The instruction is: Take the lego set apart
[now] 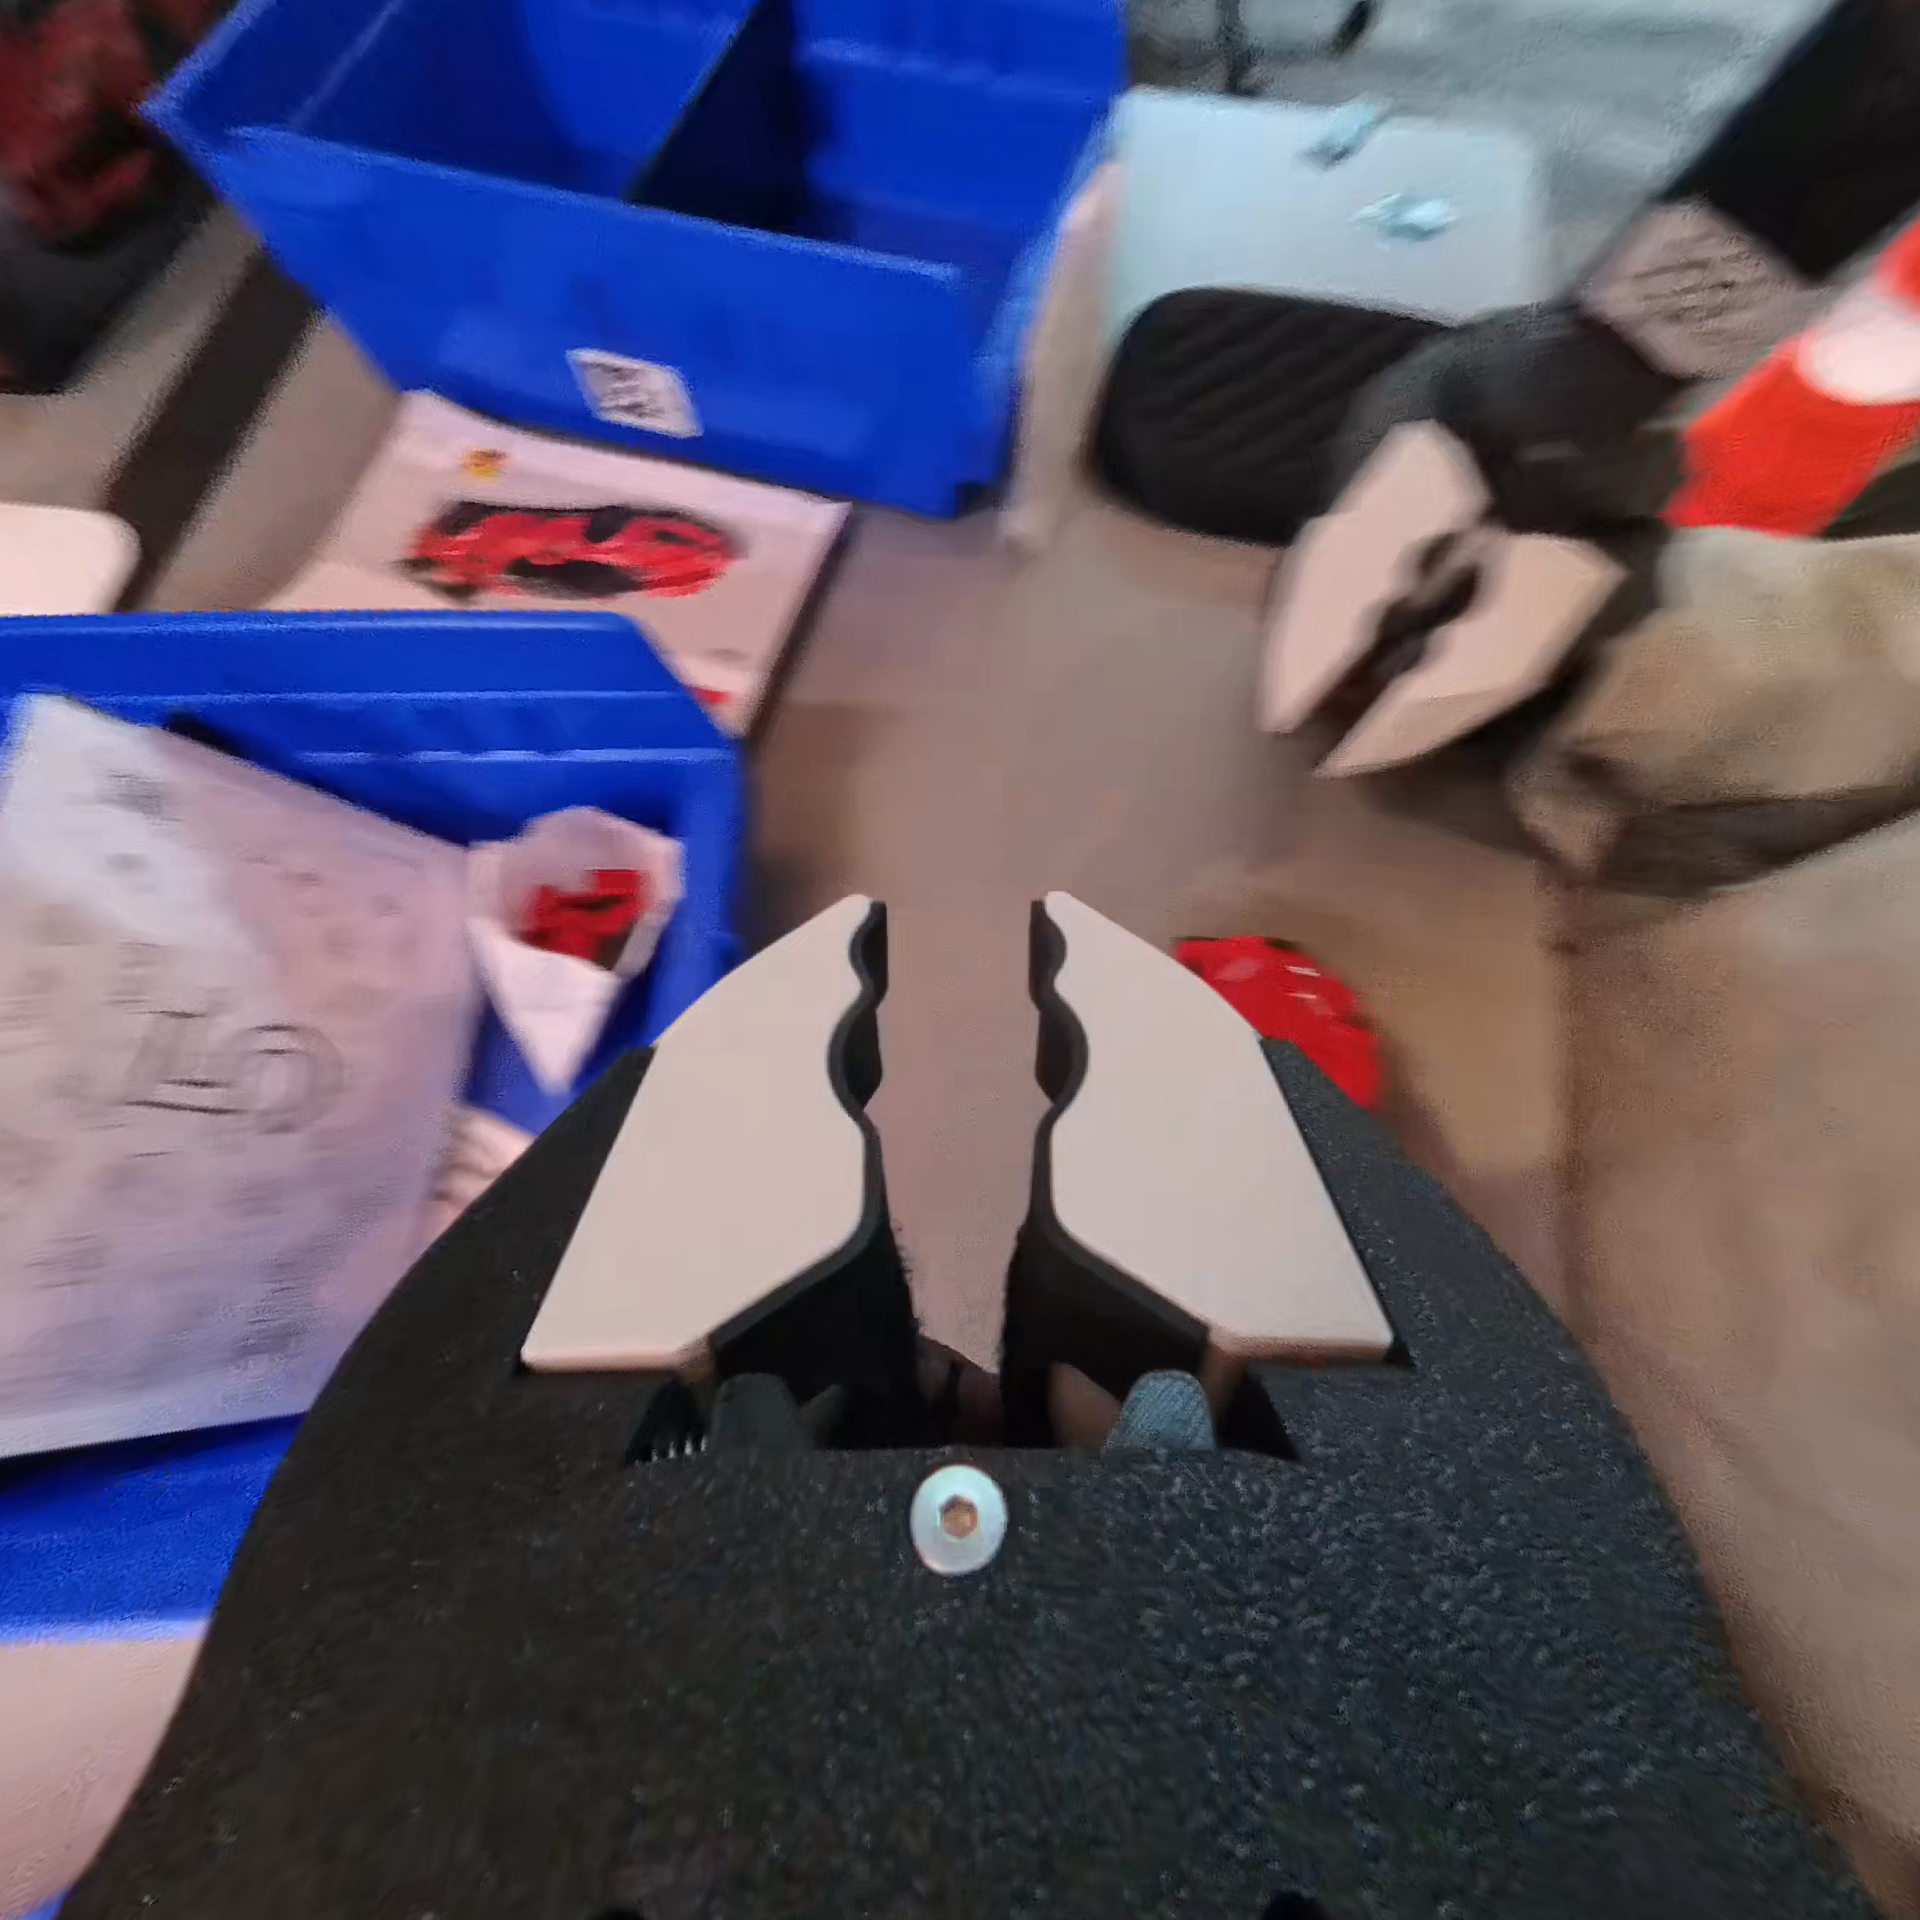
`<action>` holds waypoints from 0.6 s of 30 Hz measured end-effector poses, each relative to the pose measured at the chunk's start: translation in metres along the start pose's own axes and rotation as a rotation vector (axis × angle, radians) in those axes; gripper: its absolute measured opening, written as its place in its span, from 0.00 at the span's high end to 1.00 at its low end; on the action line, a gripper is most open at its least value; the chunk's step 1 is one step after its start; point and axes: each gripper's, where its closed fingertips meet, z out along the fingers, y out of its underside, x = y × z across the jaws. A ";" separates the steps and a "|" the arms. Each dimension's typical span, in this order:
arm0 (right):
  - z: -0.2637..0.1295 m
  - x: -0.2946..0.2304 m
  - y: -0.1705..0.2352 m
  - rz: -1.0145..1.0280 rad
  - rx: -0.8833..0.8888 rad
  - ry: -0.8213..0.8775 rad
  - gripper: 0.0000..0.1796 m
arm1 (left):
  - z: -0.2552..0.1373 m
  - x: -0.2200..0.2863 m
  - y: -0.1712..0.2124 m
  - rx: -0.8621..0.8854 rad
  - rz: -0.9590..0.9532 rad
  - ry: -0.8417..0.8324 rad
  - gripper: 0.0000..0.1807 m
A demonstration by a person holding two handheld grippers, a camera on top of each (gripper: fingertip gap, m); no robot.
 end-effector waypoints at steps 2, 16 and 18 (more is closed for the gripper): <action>0.001 -0.019 0.005 0.026 -0.051 -0.134 0.91 | -0.007 0.039 0.013 0.033 -0.010 0.071 0.86; 0.020 -0.079 0.052 -0.036 -0.532 -0.462 0.88 | 0.051 0.113 0.101 -0.014 -0.028 0.002 0.85; 0.022 -0.080 0.054 -0.064 -0.558 -0.488 0.88 | 0.053 0.113 0.102 -0.010 0.005 -0.019 0.86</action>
